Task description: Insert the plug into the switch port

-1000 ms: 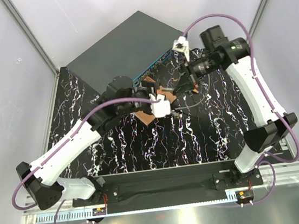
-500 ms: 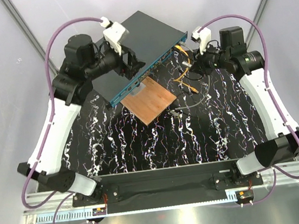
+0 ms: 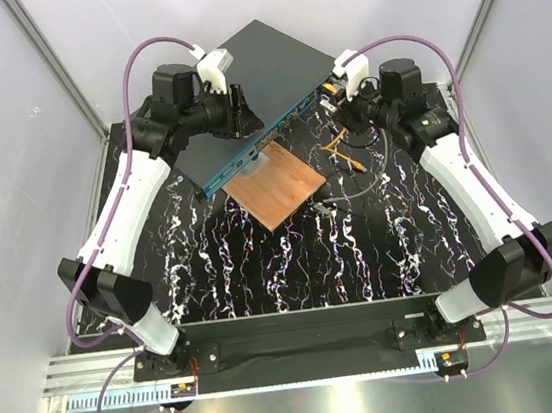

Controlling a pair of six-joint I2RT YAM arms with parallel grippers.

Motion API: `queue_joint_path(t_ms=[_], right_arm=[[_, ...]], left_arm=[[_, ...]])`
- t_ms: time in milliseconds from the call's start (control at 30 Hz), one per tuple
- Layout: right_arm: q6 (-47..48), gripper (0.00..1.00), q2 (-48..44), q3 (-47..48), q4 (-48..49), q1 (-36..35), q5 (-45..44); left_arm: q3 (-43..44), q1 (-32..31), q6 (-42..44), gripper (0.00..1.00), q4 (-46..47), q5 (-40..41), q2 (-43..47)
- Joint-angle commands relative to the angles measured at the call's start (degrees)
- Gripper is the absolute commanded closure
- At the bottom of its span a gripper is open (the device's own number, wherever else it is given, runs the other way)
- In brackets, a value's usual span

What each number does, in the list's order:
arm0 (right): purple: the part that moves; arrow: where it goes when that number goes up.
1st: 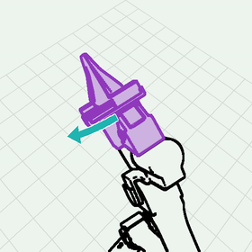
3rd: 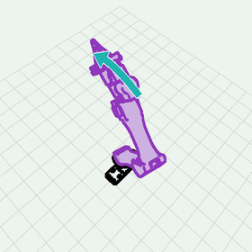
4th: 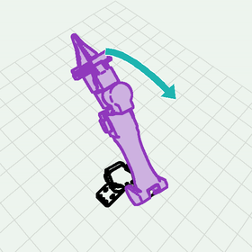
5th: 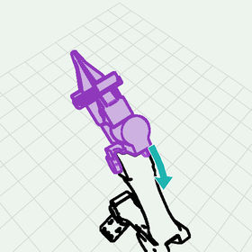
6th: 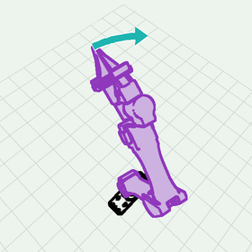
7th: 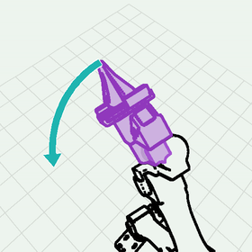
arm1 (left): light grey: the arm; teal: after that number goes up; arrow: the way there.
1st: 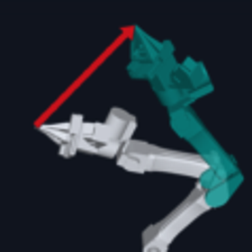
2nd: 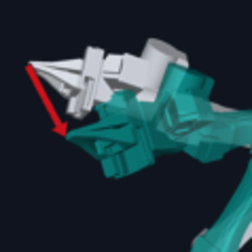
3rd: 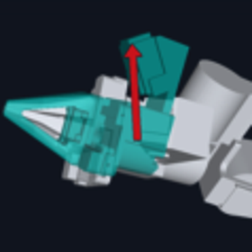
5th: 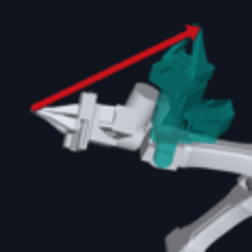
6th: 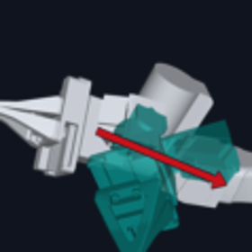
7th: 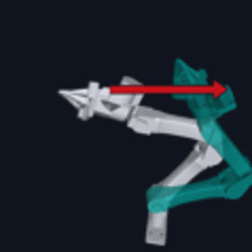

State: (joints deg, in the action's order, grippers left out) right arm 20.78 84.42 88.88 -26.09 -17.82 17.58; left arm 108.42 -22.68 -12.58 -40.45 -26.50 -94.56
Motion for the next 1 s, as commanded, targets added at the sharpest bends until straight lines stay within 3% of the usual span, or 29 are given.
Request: queue_joint_path(t_ms=[0, 967], right_arm=[[0.75, 1.0, -0.05, -2.83, 9.56, -0.81, -2.38], [-0.47, 1.0, 6.98, 4.81, 7.46, -2.13, -2.99]], left_arm=[[0.29, 0.0, -2.89, 0.52, 4.68, 0.84, 1.67], [0.74, 0.18, -3.33, 0.66, 3.88, 1.72, -0.89]])
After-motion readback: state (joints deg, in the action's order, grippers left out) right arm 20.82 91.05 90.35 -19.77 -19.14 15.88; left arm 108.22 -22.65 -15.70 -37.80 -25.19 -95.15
